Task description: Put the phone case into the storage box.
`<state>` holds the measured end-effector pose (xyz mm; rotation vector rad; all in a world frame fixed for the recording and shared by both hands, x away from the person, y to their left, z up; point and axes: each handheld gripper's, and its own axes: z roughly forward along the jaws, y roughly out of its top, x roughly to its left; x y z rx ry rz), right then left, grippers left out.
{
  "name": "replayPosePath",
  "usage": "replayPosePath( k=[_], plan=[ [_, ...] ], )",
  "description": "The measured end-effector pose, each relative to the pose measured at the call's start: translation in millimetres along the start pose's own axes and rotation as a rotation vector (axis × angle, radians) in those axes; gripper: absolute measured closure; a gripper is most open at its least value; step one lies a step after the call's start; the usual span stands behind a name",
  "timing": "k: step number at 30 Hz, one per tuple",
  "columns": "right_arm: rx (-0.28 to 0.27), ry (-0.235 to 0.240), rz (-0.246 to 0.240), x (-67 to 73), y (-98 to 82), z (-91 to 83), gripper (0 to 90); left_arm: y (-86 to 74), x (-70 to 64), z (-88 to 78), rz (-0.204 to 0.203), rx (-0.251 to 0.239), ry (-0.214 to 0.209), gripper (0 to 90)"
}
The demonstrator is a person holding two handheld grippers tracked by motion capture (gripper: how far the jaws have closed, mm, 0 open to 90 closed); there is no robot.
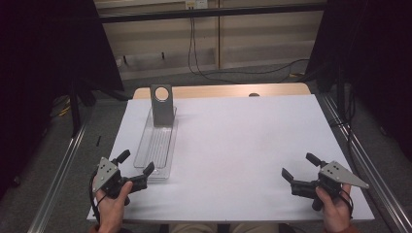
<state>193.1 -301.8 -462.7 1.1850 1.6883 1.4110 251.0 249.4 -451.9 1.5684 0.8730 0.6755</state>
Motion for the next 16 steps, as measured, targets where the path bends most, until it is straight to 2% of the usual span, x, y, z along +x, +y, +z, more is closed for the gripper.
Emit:
replayPosePath(
  k=[4, 6, 9, 13, 14, 16],
  plan=[
    [0.002, 0.000, 0.006, -0.6, -0.6, 0.7, 0.0, -2.7, -3.6, -7.1, -0.007, -0.002, 0.012, 2.3],
    [0.009, -0.006, 0.012, -1.2, -2.2, 1.2, 0.0, -5.8, -4.3, -9.1, -0.002, 0.002, -0.002, 2.4],
    [0.008, -0.004, 0.015, -1.3, -1.8, 1.9, 0.0, -6.8, -2.6, -10.5, -0.010, 0.007, 0.020, 2.2],
    [0.008, 0.007, -0.002, -0.9, -1.1, 5.9, 0.0, -6.5, -3.1, -10.3, -0.027, -0.011, 0.013, 1.9],
    [0.011, 0.013, -0.007, -0.9, -1.1, 6.5, 0.0, -5.4, -2.9, -10.0, -0.024, -0.015, 0.027, 2.0],
    [0.011, 0.014, -0.008, -0.2, -1.0, 8.4, 0.0, -4.7, -3.0, -9.4, -0.014, -0.008, 0.015, 1.9]
  ],
)
